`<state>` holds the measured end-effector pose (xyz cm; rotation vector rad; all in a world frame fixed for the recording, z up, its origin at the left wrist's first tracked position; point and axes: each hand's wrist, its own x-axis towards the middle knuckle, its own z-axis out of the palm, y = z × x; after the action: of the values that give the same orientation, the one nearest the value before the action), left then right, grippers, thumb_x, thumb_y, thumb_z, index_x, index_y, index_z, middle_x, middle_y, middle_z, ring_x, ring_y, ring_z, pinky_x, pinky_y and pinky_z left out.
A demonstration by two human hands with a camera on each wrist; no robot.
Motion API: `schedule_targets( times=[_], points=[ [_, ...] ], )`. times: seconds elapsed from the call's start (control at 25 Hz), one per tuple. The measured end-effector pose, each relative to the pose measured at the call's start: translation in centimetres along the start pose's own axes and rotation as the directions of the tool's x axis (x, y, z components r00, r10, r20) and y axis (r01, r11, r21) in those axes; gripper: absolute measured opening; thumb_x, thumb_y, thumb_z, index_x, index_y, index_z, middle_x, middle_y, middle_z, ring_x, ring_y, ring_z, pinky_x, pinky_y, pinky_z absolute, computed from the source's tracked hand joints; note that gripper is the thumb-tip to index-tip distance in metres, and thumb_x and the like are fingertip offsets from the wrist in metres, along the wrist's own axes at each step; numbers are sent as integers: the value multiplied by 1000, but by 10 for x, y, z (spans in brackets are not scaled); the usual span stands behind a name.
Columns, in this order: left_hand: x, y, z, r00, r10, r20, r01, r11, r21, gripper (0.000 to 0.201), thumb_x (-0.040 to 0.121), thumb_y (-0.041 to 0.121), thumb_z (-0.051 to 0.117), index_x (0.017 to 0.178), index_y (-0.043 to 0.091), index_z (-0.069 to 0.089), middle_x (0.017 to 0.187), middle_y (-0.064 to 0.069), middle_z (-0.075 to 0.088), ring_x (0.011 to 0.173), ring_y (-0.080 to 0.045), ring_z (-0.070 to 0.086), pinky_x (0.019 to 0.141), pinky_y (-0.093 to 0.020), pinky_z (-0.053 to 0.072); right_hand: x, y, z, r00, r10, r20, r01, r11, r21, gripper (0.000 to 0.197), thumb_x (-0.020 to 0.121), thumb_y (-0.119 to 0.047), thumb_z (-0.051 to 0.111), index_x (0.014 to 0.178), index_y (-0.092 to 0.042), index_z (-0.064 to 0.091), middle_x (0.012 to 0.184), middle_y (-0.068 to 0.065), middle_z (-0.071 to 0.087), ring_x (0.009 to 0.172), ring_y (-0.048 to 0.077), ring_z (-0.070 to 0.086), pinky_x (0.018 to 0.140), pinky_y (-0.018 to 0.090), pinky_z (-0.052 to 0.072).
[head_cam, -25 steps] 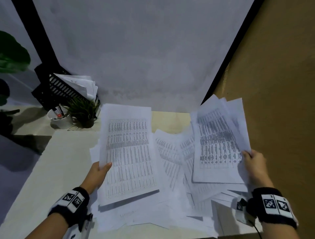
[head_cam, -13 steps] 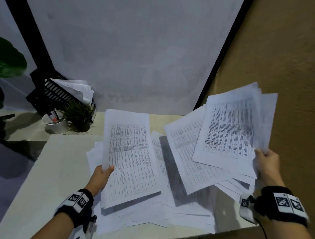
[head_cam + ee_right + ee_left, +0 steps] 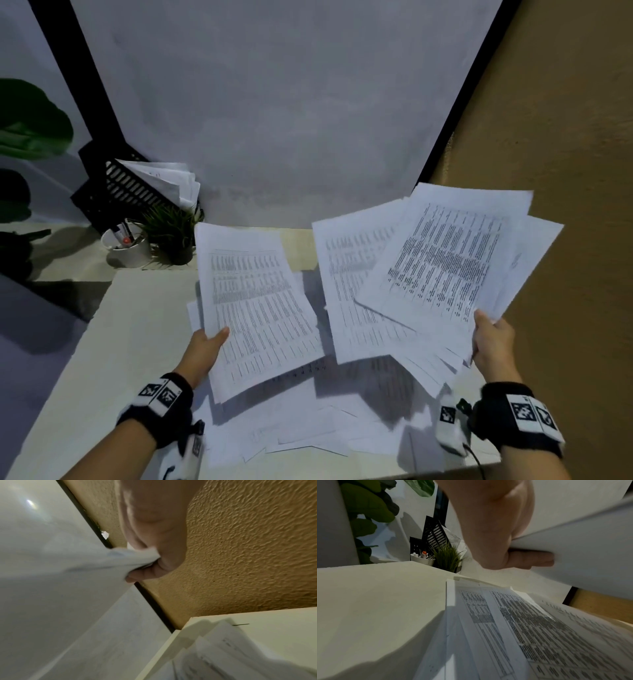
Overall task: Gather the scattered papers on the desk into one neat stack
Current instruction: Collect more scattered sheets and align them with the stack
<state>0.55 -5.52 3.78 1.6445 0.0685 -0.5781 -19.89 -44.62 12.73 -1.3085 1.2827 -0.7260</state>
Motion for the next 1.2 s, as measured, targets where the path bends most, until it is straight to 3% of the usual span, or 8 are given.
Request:
schedule_targets(
  times=[0.16, 0.36, 0.48, 0.64, 0.8, 0.92, 1.0, 1.2],
  points=[
    [-1, 18, 12, 998, -6, 66, 8, 999, -40, 38, 92, 19, 49, 124, -2, 51, 119, -17, 60, 99, -29, 61, 88, -38, 48, -24, 7, 44, 980, -79, 181, 64, 994, 90, 28, 93, -8, 45, 117, 6, 53, 102, 21, 62, 88, 30, 59, 73, 35, 52],
    [-11, 55, 28, 971, 103, 216, -120, 991, 65, 21, 93, 15, 46, 101, 20, 65, 105, -5, 69, 95, -22, 67, 65, -21, 55, -51, 17, 93, 877, -58, 477, 20, 996, 85, 30, 94, -6, 44, 123, -3, 49, 78, -2, 65, 66, 10, 60, 48, 17, 50],
    [-11, 65, 21, 954, 169, 247, -191, 979, 67, 26, 94, 15, 44, 109, 27, 62, 108, 4, 71, 100, -18, 66, 80, -28, 56, -55, 7, 107, 746, -15, 666, -109, 984, 143, 41, 90, 1, 49, 130, -11, 45, 114, 6, 61, 99, 17, 60, 72, 18, 55],
    [-15, 82, 17, 968, 175, 181, -178, 984, 3, 32, 98, 27, 31, 104, 28, 63, 108, -2, 71, 90, -13, 68, 82, -30, 54, -59, -5, 128, 635, 6, 772, -96, 993, 71, 51, 85, 11, 52, 131, -8, 44, 124, 8, 56, 114, 26, 53, 99, 36, 43],
    [-16, 97, 12, 950, 283, 132, -233, 924, -302, 60, 79, 68, 26, 90, 30, 71, 86, 15, 75, 88, -6, 68, 70, -20, 56, -65, -18, 139, 681, -120, 723, 40, 991, 126, 30, 83, 9, 55, 108, -7, 55, 94, 7, 63, 87, 23, 59, 74, 24, 56],
    [-9, 98, 11, 931, 335, 146, -319, 940, -123, 25, 82, 41, 60, 105, 32, 58, 91, 25, 72, 101, -4, 62, 83, -22, 54, -66, -19, 140, 721, -207, 661, 138, 978, 157, 14, 79, 2, 64, 84, -9, 56, 74, 7, 56, 69, 21, 55, 64, 29, 49],
    [-5, 96, 6, 921, 366, 130, -356, 930, -94, 37, 77, 38, 66, 111, 27, 57, 96, 20, 72, 100, -4, 64, 91, -32, 51, -67, -18, 139, 732, -245, 636, 188, 969, 157, 16, 75, -3, 71, 81, -3, 56, 73, 9, 58, 66, 21, 56, 63, 29, 47],
    [-4, 87, 11, 920, 316, 230, -313, 948, -50, 81, 43, 62, 78, 112, 25, 59, 107, 7, 71, 103, -10, 65, 95, -39, 49, -83, -14, 144, 596, -226, 771, 263, 962, 79, 25, 76, 2, 67, 70, -17, 53, 57, -10, 63, 59, 1, 60, 54, 14, 48]
  ],
)
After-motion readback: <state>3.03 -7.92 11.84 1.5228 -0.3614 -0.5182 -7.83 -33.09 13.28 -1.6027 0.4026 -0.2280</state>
